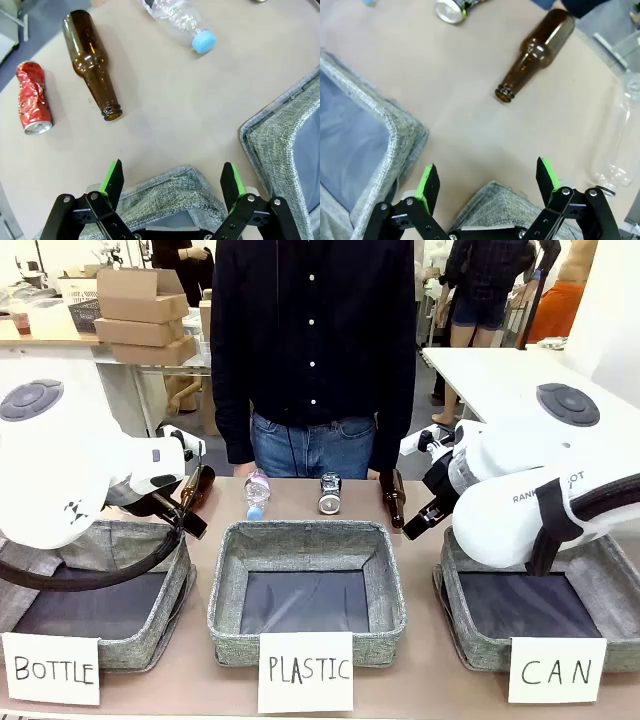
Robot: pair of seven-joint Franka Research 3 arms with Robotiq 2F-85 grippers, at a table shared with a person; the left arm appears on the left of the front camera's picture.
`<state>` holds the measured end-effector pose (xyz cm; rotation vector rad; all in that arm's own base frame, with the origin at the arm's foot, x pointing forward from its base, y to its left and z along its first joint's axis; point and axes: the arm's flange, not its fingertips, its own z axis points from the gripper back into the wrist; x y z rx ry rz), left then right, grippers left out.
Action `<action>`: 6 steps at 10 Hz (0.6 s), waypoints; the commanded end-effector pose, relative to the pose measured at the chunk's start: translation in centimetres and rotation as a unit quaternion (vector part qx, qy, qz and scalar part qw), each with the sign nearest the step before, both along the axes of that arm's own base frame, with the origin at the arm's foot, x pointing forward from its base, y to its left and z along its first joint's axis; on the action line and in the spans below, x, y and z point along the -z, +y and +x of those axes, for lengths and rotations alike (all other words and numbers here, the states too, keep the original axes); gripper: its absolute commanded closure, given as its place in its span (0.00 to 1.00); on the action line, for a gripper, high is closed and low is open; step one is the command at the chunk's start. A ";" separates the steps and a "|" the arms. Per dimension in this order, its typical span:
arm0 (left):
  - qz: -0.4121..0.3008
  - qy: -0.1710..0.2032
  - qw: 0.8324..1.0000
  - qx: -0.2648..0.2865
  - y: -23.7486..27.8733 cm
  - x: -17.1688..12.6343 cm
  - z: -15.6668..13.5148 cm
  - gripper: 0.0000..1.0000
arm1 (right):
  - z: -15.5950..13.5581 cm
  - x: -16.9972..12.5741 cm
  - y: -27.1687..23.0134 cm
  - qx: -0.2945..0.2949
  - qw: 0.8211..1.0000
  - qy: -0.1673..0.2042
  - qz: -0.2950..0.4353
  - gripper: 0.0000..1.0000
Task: Sort the can waste into the basket.
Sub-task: Pick up the can waste from the table and place it in the right Fabric basket.
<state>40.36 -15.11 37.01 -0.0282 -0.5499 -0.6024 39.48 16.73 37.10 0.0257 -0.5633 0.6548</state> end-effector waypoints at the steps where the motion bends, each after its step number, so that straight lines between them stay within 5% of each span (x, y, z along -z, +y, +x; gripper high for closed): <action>1: 0.000 0.000 1.000 0.000 0.0 0.0 0.0 0.00 | 0.0 0.0 0.0 0.000 1.000 0.000 0.000 0.00; 6: 0.000 0.000 1.000 0.000 0.0 0.0 0.0 0.00 | 0.0 0.0 0.0 0.000 1.000 0.000 0.000 0.00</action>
